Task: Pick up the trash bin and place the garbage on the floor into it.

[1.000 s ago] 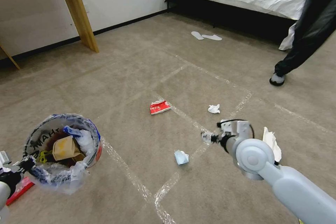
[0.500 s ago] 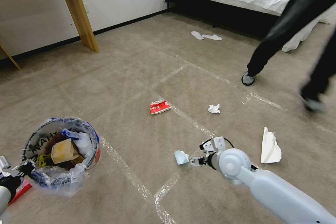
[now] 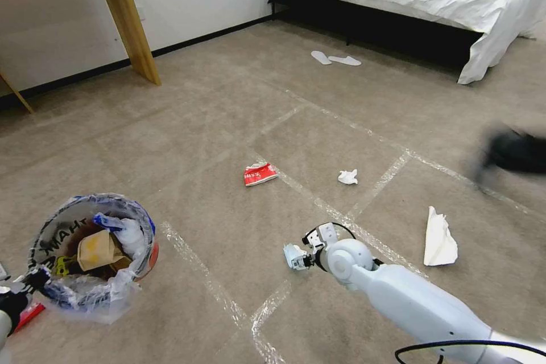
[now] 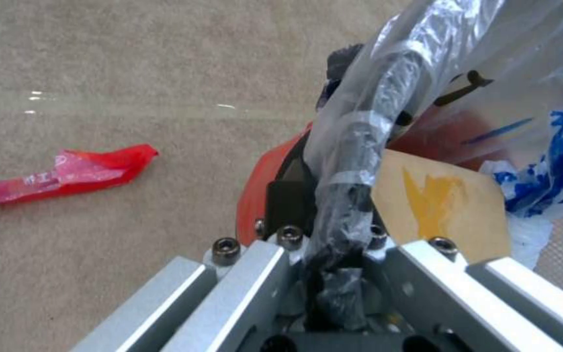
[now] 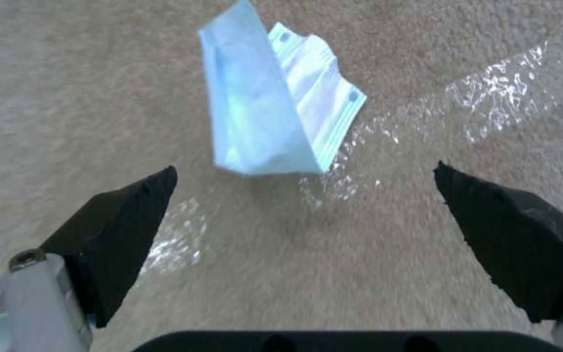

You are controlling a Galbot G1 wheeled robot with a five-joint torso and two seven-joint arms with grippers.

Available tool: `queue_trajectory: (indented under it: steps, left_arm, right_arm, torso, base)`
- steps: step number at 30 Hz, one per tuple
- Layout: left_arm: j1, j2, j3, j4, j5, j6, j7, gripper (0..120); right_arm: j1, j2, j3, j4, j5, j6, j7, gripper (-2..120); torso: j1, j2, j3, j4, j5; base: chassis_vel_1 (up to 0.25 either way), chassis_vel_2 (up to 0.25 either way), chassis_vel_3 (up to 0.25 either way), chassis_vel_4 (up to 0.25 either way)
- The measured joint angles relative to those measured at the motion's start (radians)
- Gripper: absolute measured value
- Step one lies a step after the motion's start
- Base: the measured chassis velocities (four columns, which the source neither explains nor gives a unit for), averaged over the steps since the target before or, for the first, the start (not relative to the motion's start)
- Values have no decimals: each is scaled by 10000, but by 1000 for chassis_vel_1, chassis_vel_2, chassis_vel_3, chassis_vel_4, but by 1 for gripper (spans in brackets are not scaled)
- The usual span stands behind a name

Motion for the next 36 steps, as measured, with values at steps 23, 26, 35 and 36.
queue_trajectory:
  steps: [23, 26, 35, 36]
  left_arm:
    - [16, -121, 123, -43, 77, -4, 20, 0]
    - [68, -144, 123, -100, 81, -4, 23, 0]
    - [243, -213, 48, -236, 88, -8, 90, 0]
    - [259, -216, 41, -243, 89, -12, 97, 0]
  right_arm:
    - [109, 801, -430, -1057, -943, 874, -700, 100]
    - [112, 916, -479, -1164, -1020, 985, -752, 100]
    - [203, 1381, -675, -1525, -1255, 1238, -914, 100]
    - [225, 1450, -701, -1590, -1288, 1278, -940, 100]
  torso:
    - [-2, 0, -1, 0, 0]
    - [-2, 0, -1, 0, 0]
    - [-2, 0, -1, 1, 0]
    - [-2, 0, -1, 1, 0]
  base:
    - [0, 0, 0, 0]
    - [0, 0, 0, 0]
    - [0, 0, 0, 0]
    - [0, 0, 0, 0]
